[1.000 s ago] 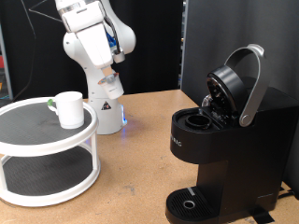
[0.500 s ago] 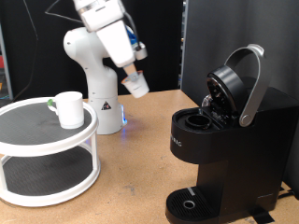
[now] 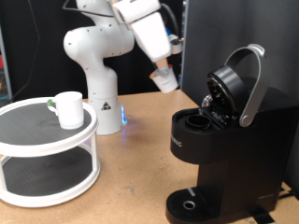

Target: Make a cup of coffee with the keurig machine

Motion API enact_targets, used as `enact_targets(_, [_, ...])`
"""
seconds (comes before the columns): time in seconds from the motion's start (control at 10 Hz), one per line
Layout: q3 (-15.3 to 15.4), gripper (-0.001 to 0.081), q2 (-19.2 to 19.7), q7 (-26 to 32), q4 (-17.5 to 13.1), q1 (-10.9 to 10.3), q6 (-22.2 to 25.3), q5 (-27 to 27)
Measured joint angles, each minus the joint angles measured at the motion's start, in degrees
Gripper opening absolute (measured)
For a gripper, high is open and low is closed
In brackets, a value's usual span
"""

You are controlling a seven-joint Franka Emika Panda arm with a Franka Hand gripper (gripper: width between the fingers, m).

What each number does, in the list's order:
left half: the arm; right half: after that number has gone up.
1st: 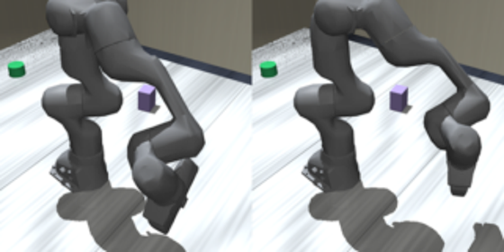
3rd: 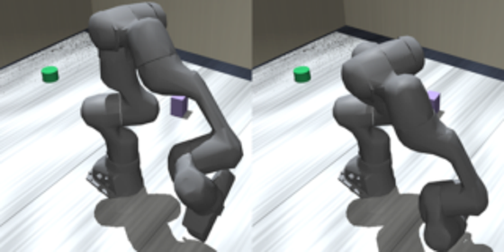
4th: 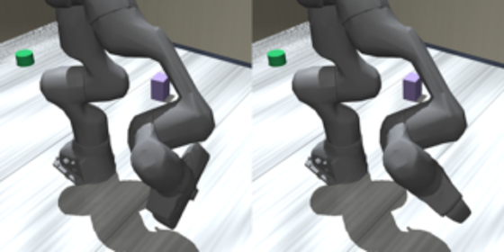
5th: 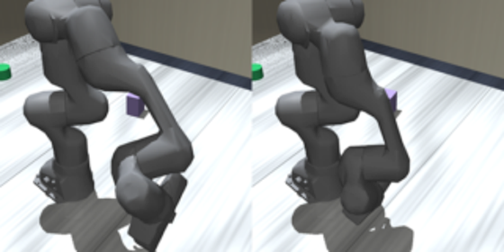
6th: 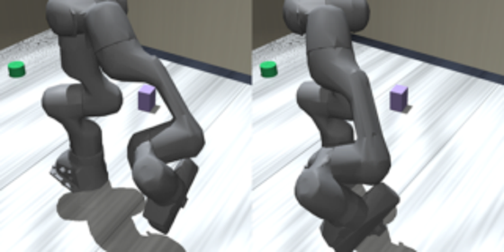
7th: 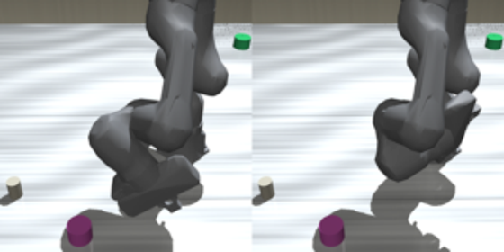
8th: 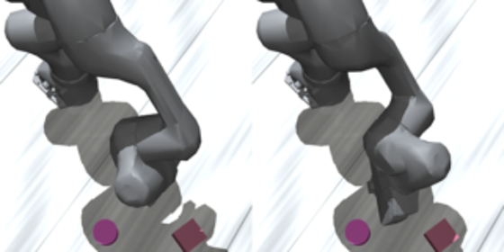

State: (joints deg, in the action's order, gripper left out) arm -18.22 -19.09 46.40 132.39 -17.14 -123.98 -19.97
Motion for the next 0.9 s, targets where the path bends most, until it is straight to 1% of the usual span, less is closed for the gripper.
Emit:
enact_targets(0.1, [0.6, 0.0435, 1.1, -0.7, -1.3, -0.4, -0.2, -0.4])
enact_targets(0.2, [1.1, 0.0435, 1.8, -1.9, -1.9, -0.5, -1.3, -0.7])
enact_targets(0.3, [1.3, 0.0435, 2.0, -2.9, -1.9, -0.6, -2.1, -0.7])
enact_targets(0.6, [1.6, 0.0435, 2.4, -2.3, -1.7, -0.6, -1.1, 0.4])
enact_targets(0.9, [3.7, 0.043, 4.6, -3.3, -1.6, -0.6, -1.8, 1.7])
